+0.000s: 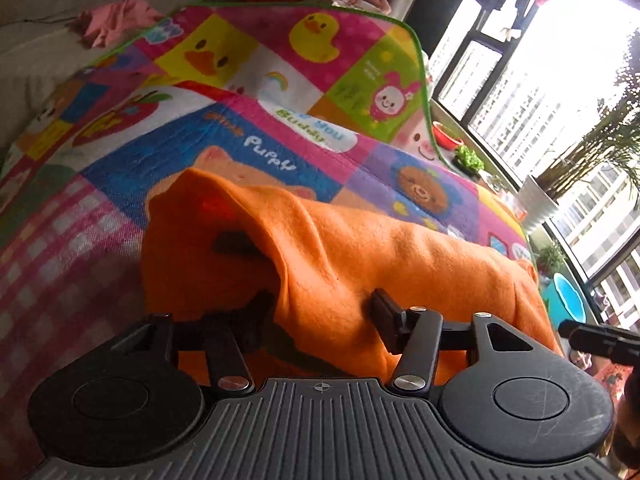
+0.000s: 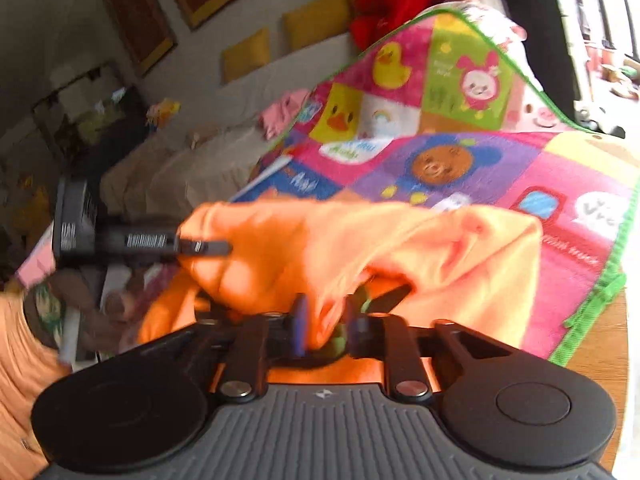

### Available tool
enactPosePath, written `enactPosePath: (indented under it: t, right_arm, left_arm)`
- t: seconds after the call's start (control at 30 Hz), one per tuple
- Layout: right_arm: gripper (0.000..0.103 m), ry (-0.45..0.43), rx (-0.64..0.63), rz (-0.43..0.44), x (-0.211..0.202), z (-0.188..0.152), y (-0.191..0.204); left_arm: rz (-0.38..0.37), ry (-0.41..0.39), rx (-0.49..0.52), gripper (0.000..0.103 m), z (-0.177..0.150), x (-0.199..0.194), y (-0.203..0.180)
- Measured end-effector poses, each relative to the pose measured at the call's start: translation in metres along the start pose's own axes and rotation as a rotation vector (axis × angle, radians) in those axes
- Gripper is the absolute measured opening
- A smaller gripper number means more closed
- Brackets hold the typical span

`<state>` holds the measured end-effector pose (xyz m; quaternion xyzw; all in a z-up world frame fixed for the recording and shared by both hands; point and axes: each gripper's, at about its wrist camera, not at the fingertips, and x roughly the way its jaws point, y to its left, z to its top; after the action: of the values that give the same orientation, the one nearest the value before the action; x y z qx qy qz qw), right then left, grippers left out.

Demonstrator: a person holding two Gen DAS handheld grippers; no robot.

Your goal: Fold clothes

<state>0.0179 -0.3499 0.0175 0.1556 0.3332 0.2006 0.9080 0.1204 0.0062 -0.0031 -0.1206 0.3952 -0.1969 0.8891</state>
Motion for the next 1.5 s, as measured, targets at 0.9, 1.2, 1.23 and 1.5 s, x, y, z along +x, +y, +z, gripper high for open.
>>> enactPosePath:
  t: [0.9,1.2,1.23,1.5]
  right_arm:
    - [0.032,-0.099,-0.029,-0.025,-0.027,0.009,0.015]
    - [0.048,-0.048,0.151,0.051,0.047,0.019,-0.004]
    - [0.044,-0.046,0.136,0.045,0.056,0.021,-0.002]
    - [0.008,-0.080,-0.067,-0.042,0.068,0.031,0.021]
  left_arm:
    - [-0.068,-0.097,0.036,0.054,-0.013,-0.068,-0.028]
    - [0.025,-0.038,-0.110,0.069,0.014,-0.011,-0.001]
    - [0.038,-0.035,-0.087,0.066,0.016,-0.004,-0.003]
    - [0.041,-0.069,0.056,0.012,0.024,-0.009,-0.026]
